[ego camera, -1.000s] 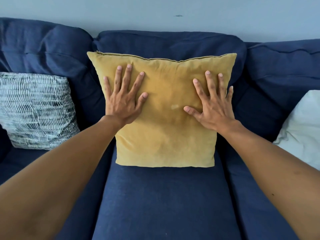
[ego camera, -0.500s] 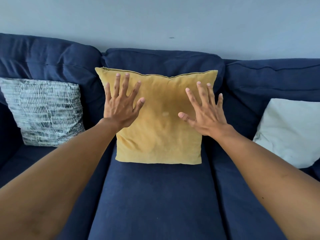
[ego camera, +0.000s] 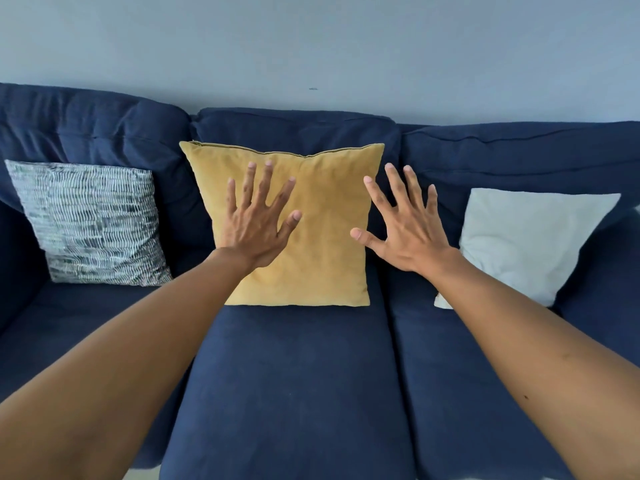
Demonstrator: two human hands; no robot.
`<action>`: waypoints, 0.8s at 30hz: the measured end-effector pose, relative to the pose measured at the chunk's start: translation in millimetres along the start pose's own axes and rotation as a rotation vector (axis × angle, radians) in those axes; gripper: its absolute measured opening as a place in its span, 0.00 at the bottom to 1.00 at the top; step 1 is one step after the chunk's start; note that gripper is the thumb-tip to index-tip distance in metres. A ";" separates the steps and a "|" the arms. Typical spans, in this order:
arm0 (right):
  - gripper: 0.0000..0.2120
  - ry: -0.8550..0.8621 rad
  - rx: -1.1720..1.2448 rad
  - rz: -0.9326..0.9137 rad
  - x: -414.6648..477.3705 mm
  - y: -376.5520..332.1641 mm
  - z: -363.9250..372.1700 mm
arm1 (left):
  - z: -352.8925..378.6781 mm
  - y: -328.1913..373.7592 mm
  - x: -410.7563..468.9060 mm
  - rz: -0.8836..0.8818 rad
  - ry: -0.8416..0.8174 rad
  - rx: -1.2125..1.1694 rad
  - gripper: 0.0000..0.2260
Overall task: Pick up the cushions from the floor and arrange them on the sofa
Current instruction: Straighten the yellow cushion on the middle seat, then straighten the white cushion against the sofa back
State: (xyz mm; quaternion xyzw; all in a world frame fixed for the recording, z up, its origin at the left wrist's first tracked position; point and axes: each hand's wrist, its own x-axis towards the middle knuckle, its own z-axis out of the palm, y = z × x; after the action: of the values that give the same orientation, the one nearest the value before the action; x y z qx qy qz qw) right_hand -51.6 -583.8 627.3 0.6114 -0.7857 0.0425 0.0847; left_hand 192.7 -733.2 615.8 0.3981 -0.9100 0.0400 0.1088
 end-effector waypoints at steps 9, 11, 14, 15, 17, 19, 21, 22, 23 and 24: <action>0.45 -0.008 -0.023 0.143 -35.9 63.0 -4.6 | 3.0 60.6 33.1 0.159 0.022 -0.022 0.32; 0.45 -0.018 -0.042 0.188 -50.1 79.6 -3.2 | 5.9 78.3 43.4 0.203 0.027 -0.016 0.31; 0.45 -0.039 -0.067 0.245 -73.2 105.2 -0.7 | 9.6 109.3 53.9 0.256 0.044 -0.050 0.30; 0.45 -0.042 -0.070 0.266 -81.3 116.0 0.3 | 11.3 122.3 56.1 0.271 0.051 -0.071 0.30; 0.45 -0.045 -0.065 0.311 -96.6 138.9 1.7 | 15.9 149.7 58.7 0.298 0.051 -0.090 0.30; 0.45 -0.059 -0.061 0.348 -111.6 163.7 3.0 | 20.2 178.8 59.8 0.330 0.046 -0.098 0.30; 0.44 -0.072 -0.065 0.379 -128.3 191.6 4.1 | 24.8 211.1 61.6 0.362 0.045 -0.111 0.30; 0.44 -0.078 -0.073 0.387 -137.0 205.8 4.2 | 27.5 227.5 62.2 0.372 0.049 -0.114 0.30; 0.44 -0.087 -0.081 0.392 -145.2 220.2 4.5 | 30.1 243.9 62.8 0.376 0.052 -0.110 0.30; 0.44 -0.096 -0.088 0.396 -151.5 232.2 4.9 | 32.0 257.3 63.6 0.376 0.052 -0.105 0.30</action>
State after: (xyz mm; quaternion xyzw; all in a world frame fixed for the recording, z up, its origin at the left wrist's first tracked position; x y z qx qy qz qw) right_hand -240.7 -382.4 603.0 0.4419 -0.8948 -0.0053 0.0639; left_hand -43.3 -608.9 602.8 0.2137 -0.9660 0.0225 0.1435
